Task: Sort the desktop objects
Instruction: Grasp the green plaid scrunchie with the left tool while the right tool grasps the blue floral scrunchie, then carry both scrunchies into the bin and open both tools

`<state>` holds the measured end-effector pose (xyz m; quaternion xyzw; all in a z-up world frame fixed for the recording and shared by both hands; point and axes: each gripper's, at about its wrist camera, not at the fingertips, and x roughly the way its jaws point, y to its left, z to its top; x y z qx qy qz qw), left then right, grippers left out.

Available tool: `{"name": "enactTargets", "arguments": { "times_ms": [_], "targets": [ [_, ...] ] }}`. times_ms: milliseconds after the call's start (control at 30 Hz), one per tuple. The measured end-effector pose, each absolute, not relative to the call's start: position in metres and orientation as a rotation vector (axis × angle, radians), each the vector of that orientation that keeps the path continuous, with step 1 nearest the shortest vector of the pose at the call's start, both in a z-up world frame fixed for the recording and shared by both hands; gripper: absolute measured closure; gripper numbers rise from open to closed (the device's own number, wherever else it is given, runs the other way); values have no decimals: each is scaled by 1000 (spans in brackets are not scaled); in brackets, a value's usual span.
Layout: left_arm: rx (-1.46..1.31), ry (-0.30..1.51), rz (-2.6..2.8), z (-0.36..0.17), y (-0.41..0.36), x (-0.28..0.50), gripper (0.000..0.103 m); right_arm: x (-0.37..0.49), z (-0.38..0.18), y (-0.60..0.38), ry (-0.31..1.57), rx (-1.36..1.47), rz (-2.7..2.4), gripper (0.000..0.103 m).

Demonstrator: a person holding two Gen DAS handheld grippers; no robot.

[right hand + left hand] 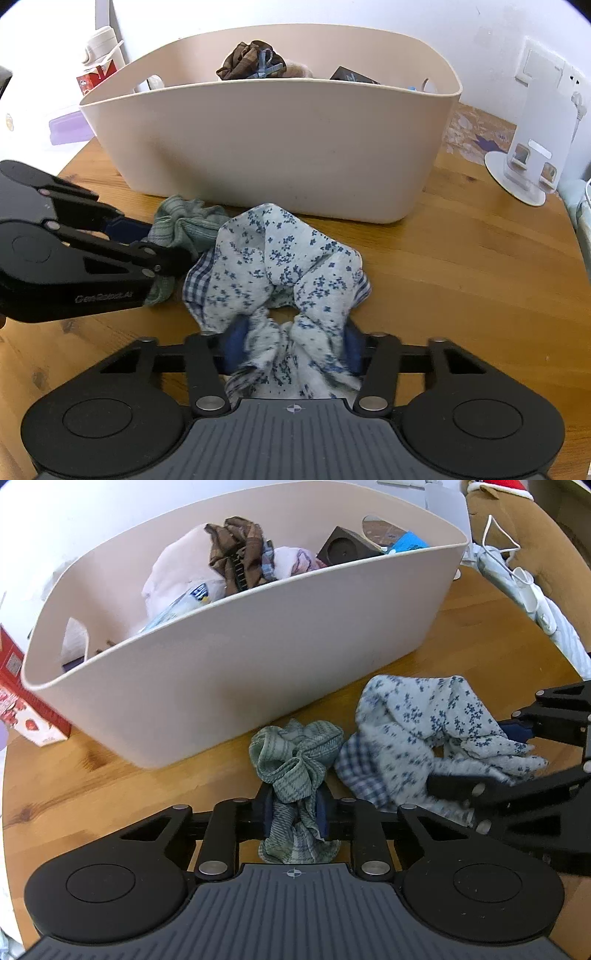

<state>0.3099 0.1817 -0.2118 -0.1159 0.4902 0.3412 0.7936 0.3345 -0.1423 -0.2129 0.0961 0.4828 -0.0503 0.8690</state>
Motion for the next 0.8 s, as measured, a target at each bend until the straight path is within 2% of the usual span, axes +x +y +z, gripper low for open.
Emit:
{"name": "enactTargets", "arguments": {
  "times_ms": [233,800],
  "targets": [
    [-223,1063,736,-204,175,291,82,322,-206,-140,976,186,-108,81],
    [-237,992,734,-183,166,254,83,297,-172,-140,931,231,-170,85]
  ]
}}
